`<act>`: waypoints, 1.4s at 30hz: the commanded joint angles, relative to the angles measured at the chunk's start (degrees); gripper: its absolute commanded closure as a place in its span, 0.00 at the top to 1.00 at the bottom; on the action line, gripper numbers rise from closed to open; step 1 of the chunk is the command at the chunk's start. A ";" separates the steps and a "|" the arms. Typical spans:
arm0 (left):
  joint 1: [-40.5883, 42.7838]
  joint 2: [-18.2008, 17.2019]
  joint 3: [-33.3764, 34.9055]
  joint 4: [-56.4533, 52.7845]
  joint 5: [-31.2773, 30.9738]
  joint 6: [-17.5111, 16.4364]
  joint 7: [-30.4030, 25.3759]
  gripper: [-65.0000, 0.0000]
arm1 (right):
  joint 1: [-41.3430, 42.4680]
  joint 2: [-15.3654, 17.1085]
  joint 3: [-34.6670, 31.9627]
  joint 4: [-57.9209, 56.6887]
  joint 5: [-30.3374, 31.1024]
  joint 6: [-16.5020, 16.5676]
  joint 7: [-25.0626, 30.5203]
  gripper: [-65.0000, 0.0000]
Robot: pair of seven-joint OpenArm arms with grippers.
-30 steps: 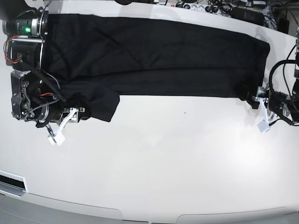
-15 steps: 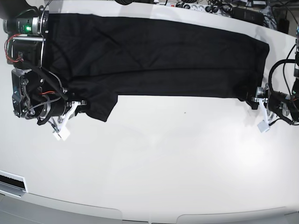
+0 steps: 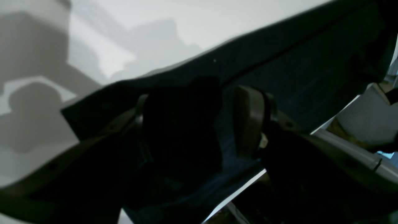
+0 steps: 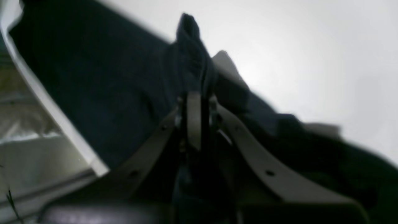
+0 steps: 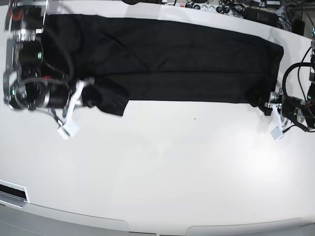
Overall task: Layout the t-shirt on the table in an organized manner, then fold the t-shirt properly
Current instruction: 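Grasp the folded shirt's ends with both grippers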
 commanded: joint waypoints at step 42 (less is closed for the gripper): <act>-7.87 -13.07 -31.61 0.31 -11.63 -0.91 8.26 0.55 | -24.52 0.57 9.25 29.62 -16.22 -8.09 18.69 0.28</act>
